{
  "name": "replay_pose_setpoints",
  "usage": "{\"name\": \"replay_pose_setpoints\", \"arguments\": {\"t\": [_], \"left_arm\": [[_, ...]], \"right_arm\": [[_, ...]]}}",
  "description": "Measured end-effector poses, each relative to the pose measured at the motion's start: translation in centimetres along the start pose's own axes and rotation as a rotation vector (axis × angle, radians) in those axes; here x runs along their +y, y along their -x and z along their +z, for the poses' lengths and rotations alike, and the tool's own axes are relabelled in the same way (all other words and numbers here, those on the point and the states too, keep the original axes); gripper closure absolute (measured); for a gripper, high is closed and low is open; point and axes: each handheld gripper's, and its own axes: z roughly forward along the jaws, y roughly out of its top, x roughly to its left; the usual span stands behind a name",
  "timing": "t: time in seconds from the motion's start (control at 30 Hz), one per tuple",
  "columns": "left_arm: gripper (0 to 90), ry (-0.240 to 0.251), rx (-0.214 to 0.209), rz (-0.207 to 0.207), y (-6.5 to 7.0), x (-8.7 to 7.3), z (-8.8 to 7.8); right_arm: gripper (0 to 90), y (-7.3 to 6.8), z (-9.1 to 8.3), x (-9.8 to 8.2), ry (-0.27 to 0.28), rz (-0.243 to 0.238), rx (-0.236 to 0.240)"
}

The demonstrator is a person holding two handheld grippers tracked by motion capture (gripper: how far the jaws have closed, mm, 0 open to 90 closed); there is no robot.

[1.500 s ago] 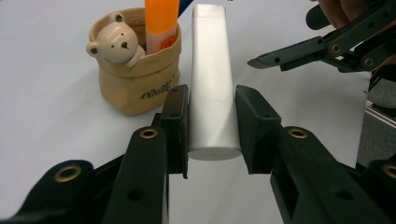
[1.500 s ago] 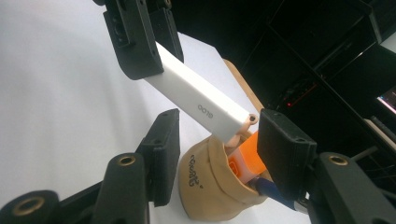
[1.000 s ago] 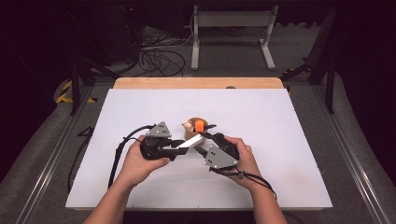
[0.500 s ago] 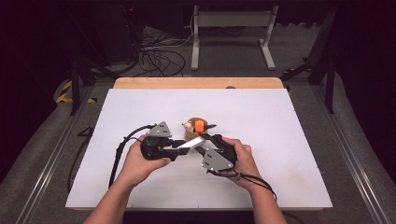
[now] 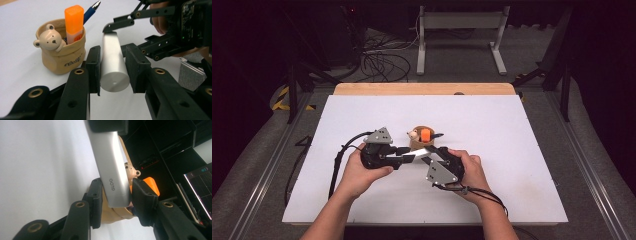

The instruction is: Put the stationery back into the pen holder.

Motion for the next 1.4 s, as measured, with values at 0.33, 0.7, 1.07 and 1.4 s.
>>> {"name": "replay_pose_setpoints", "arguments": {"t": [0.33, 0.7, 1.07, 1.4], "left_arm": [[66.1, 0.066, -0.006, -0.014, 0.0, 0.4, -0.3], [57.7, 0.178, 0.066, 0.017, 0.1, 0.4, -0.8], [55.2, 0.261, 0.083, 0.033, 0.4, 0.4, -0.6], [59.7, 0.291, 0.049, -0.019, 0.2, -0.1, 0.0]], "right_arm": [[68.0, -0.3, 0.1, 0.1, -0.002, 0.012, 0.028], [68.4, 0.2, 0.1, -0.2, 0.038, 0.143, 0.049], [71.5, 1.0, 0.0, -1.1, 0.135, 0.375, 0.082], [71.5, 1.1, 0.2, -1.5, 0.173, 0.459, 0.103]]}}
